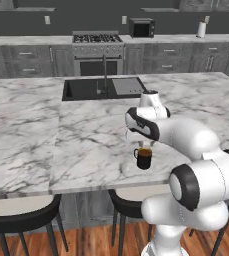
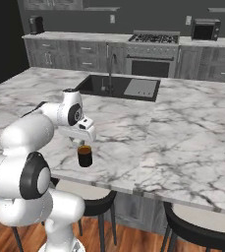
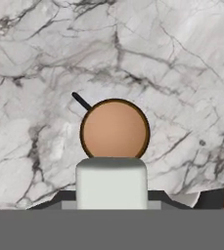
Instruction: Pick up the marshmallow and place it in the cup of hot chocolate on the dining counter.
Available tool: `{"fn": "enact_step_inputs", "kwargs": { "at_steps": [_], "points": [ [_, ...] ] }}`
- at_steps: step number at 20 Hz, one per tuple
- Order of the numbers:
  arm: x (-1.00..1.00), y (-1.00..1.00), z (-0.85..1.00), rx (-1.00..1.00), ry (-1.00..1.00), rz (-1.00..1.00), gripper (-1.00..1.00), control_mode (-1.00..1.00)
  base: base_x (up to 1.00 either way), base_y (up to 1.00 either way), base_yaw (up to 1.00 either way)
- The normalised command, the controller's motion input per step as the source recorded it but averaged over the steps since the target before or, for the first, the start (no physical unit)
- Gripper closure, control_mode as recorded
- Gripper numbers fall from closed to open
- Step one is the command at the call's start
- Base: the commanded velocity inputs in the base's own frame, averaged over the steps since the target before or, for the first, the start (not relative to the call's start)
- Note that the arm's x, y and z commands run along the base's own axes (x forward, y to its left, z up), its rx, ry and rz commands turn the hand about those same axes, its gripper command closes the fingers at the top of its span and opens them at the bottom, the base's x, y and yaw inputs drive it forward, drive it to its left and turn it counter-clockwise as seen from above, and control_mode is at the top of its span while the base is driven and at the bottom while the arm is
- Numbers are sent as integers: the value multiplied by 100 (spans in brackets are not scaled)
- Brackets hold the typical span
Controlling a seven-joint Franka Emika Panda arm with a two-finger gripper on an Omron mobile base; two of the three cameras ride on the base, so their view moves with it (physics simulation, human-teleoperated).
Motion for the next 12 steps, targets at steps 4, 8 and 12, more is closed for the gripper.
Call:
{"fn": "enact_step_inputs", "kwargs": {
  "at_steps": [4, 8, 12],
  "points": [
    [19, 0, -23, 0, 0, 0, 100, -100, 0, 0, 0],
    [28, 0, -26, 0, 1, 0, 100, -100, 0, 0, 0],
    [29, 0, -22, 0, 2, 0, 100, -100, 0, 0, 0]
  ]
}}
